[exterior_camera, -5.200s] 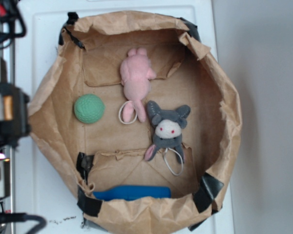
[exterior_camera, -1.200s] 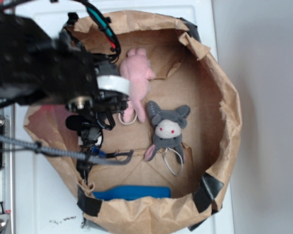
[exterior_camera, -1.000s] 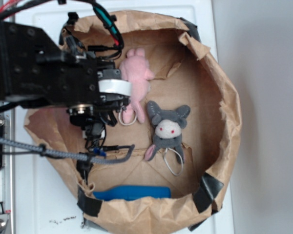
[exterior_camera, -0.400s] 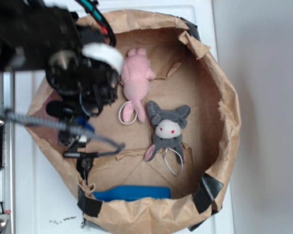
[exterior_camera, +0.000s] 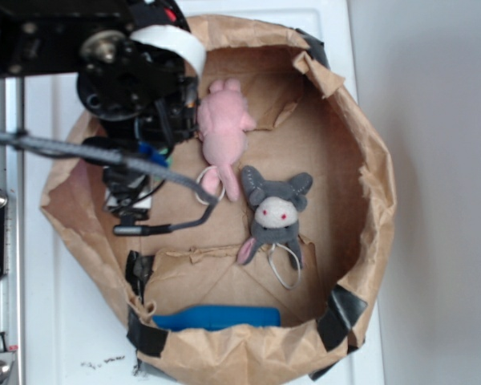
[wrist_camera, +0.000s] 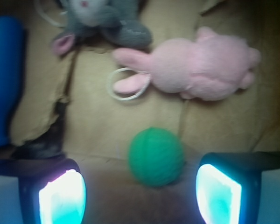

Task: Grab the green ball.

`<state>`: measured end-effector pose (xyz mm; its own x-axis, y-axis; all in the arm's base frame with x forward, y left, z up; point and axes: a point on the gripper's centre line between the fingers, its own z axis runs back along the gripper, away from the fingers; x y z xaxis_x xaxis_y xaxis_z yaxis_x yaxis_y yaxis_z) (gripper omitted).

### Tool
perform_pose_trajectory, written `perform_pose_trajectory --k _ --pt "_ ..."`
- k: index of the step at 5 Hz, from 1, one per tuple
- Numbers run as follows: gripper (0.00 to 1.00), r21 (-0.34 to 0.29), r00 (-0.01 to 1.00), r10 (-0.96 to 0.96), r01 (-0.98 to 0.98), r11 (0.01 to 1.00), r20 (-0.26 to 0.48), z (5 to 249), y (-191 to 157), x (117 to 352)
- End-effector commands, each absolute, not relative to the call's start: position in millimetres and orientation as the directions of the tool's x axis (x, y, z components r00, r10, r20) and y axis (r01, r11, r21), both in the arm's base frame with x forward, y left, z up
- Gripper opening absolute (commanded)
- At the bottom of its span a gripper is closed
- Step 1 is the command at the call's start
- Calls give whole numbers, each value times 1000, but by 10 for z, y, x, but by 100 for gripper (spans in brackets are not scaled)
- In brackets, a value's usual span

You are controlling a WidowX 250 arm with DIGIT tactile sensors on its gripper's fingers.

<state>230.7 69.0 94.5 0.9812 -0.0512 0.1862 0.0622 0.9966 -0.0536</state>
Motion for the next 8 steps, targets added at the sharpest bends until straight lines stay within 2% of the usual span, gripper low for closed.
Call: perform_pose_trajectory --k 1,3,4,5,6,7,8 --pt "100 55 971 -72 61 997 227 846 540 2566" --pt "100 132 974 -114 89 987 196 509 466 2560" --pt "100 165 974 -160 133 977 163 322 412 2436" --pt "29 180 966 -201 171 969 163 309 375 2293" --pt "0 166 971 -166 137 977 174 360 414 2306" --pt "0 152 970 -159 132 980 184 452 431 2318" --pt "0 119 965 -151 128 985 213 643 442 2345"
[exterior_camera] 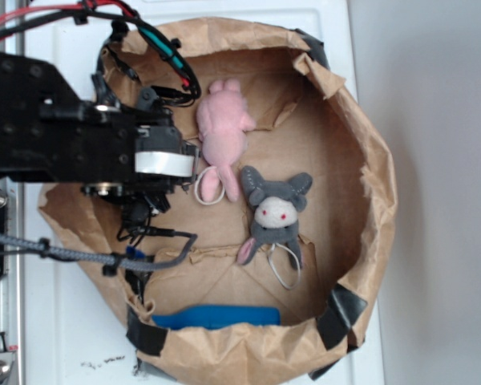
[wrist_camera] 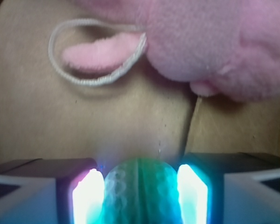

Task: Grab the green ball.

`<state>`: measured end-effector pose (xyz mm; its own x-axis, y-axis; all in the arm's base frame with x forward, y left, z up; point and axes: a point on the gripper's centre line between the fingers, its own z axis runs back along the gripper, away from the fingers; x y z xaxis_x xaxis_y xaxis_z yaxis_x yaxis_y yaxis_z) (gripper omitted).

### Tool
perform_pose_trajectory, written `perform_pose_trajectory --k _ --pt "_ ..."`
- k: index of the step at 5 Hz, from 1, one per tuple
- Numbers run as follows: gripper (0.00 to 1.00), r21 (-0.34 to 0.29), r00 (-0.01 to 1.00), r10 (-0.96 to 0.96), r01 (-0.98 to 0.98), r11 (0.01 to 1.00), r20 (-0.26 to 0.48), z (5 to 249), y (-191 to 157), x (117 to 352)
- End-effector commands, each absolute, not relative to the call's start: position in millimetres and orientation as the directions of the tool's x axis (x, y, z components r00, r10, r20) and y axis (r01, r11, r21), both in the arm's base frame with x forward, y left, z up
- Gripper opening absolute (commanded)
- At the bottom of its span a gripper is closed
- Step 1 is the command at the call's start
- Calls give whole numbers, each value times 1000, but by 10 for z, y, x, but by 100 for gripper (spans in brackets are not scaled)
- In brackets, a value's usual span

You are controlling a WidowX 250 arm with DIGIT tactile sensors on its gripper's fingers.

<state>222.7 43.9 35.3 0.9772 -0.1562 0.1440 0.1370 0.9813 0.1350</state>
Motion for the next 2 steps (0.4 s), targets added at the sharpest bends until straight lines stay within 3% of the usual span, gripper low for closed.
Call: perform_pose_trajectory --k 1,2 --pt "0 54 949 -131 120 991 287 1102 451 2381" --pt "0 18 943 -125 126 992 309 1379 432 2423"
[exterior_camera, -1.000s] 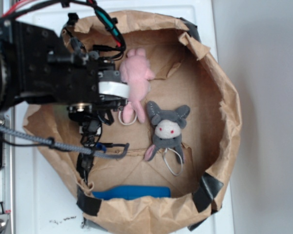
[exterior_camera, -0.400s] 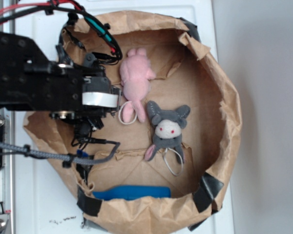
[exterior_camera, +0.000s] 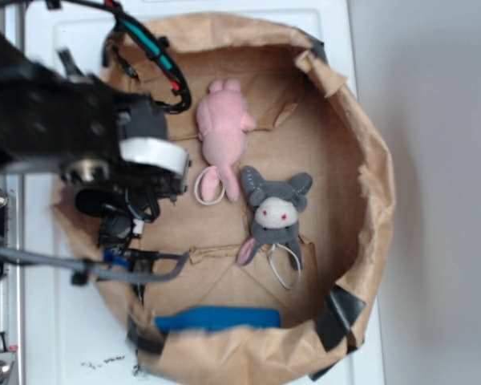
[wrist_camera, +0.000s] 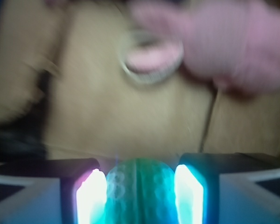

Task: Grab the green ball.

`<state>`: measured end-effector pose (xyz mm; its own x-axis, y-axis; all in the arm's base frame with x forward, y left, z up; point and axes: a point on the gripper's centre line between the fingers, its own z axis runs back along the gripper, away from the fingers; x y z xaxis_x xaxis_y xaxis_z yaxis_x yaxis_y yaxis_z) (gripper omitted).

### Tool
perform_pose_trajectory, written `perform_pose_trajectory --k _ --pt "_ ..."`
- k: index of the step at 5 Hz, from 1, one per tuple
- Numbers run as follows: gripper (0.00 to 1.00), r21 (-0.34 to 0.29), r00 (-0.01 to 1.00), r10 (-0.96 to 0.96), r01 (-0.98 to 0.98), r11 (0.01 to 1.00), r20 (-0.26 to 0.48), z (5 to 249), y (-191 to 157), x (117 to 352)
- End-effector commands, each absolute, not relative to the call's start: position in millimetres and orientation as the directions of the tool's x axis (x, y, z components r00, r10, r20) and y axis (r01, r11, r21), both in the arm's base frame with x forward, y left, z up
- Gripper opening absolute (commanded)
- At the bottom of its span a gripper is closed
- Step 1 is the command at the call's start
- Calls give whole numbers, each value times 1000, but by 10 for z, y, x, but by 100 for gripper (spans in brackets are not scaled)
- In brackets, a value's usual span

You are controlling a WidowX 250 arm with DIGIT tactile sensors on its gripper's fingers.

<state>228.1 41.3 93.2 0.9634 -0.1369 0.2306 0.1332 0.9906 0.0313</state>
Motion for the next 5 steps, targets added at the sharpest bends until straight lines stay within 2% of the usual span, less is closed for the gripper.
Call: perform_pose_trajectory --k 1,2,3,4,5 --pt "0 0 933 -109 116 993 343 1705 394 2472" --pt "0 7 934 -98 101 995 344 1883 348 2549" --pt "0 24 939 -84 80 996 333 1935 302 2666" --pt "0 4 951 -62 64 998 304 1995 329 2837" --pt "0 26 955 -69 64 998 289 1937 369 2926"
